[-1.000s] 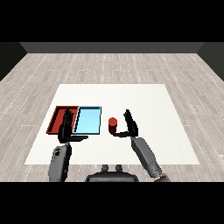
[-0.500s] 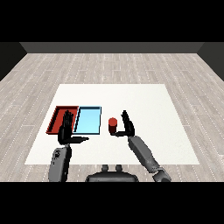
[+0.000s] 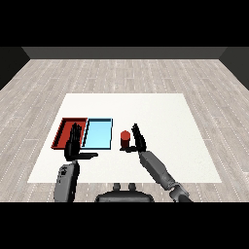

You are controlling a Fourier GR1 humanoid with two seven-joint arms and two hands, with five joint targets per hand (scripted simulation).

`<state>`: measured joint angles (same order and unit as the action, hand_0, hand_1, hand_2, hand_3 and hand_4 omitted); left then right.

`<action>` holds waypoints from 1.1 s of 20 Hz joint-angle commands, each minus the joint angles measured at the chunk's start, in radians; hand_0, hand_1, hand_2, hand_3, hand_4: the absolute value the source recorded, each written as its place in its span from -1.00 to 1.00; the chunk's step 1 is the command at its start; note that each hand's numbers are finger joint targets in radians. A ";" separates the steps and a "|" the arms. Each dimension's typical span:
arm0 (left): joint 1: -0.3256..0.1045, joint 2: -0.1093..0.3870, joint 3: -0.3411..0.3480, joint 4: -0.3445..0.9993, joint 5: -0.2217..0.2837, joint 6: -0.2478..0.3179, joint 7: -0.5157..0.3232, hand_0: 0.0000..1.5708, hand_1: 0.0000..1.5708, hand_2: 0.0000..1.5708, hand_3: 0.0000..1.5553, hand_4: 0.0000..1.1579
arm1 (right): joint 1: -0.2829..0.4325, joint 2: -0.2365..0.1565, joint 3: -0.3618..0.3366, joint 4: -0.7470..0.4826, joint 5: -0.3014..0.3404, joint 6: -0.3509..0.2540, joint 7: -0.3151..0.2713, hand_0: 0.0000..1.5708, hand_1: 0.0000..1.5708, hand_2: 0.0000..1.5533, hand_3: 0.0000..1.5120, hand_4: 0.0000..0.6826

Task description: Pick the red can and put it in the red box

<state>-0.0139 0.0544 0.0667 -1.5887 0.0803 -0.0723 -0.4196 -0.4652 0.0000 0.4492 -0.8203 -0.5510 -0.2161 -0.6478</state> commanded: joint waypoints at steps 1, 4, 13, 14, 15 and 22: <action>-0.047 -0.024 -0.018 0.028 -0.034 0.042 0.009 -1.00 -1.00 -1.00 -1.00 -1.00 | -0.102 0.000 0.069 0.082 -0.110 -0.069 -0.017 -1.00 -1.00 -1.00 -1.00 -1.00; -0.038 0.035 0.052 0.097 0.019 -0.028 -0.047 -1.00 -1.00 -1.00 -1.00 -1.00 | -0.043 0.000 0.103 0.009 -0.092 -0.054 -0.005 -1.00 -1.00 -1.00 -1.00 -1.00; 0.043 -0.005 -0.028 -0.086 -0.007 0.005 0.058 -1.00 -1.00 -1.00 -1.00 -1.00 | -0.098 0.000 0.130 0.022 -0.172 -0.056 0.001 -1.00 -1.00 -1.00 -1.00 -1.00; 0.024 -0.023 -0.035 -0.040 -0.035 0.029 0.016 -1.00 -1.00 -1.00 -1.00 -1.00 | -0.148 0.000 0.224 0.136 -0.304 -0.044 -0.124 -1.00 -1.00 -1.00 -1.00 -1.00; -0.025 0.030 0.027 0.010 0.018 -0.022 0.009 -1.00 -1.00 -1.00 -1.00 -1.00 | -0.109 0.000 0.220 0.149 -0.265 0.006 -0.142 -1.00 -1.00 -1.00 -1.00 -1.00; -0.014 -0.006 -0.016 -0.044 -0.024 0.027 0.051 -1.00 -1.00 -1.00 -1.00 -1.00 | -0.187 0.000 0.232 0.107 -0.321 -0.045 -0.046 -1.00 -1.00 -1.00 -1.00 -1.00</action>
<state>-0.0243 0.0565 0.0627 -1.6055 0.0643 -0.0593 -0.4006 -0.6149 -0.0002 0.6680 -0.7360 -0.8289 -0.2727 -0.7023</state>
